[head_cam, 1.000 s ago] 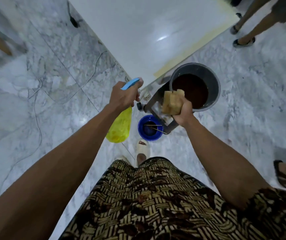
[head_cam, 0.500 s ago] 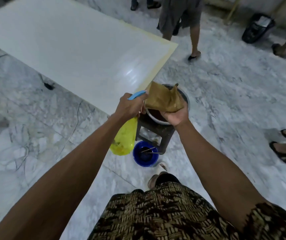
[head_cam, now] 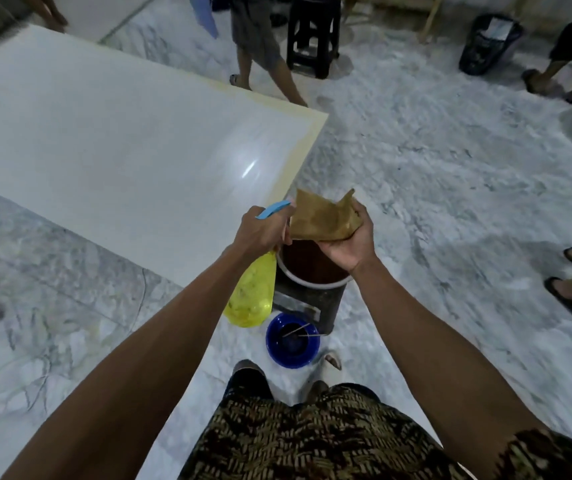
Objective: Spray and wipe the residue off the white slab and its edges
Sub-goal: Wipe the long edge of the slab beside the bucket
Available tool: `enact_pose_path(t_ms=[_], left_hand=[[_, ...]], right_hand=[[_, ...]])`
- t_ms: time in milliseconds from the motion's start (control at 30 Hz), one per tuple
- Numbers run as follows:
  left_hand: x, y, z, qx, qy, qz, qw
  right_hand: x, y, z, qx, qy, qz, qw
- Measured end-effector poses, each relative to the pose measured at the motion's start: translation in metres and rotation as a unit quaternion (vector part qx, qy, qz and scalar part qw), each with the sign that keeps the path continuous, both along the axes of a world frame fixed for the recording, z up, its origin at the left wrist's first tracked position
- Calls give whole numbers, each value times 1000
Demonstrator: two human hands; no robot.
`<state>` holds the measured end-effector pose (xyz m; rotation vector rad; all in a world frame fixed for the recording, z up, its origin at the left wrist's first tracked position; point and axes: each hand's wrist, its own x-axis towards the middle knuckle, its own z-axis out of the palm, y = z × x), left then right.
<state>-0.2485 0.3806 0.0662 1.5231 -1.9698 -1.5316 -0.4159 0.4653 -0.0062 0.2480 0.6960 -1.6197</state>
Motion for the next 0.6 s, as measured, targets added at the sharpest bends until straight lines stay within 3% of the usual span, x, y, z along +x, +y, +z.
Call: enact_pose_path(t_ms=[600], left_hand=[[-59, -159, -17, 19, -16, -96, 995]], right_hand=[[-20, -123, -6, 30, 81, -85, 993]])
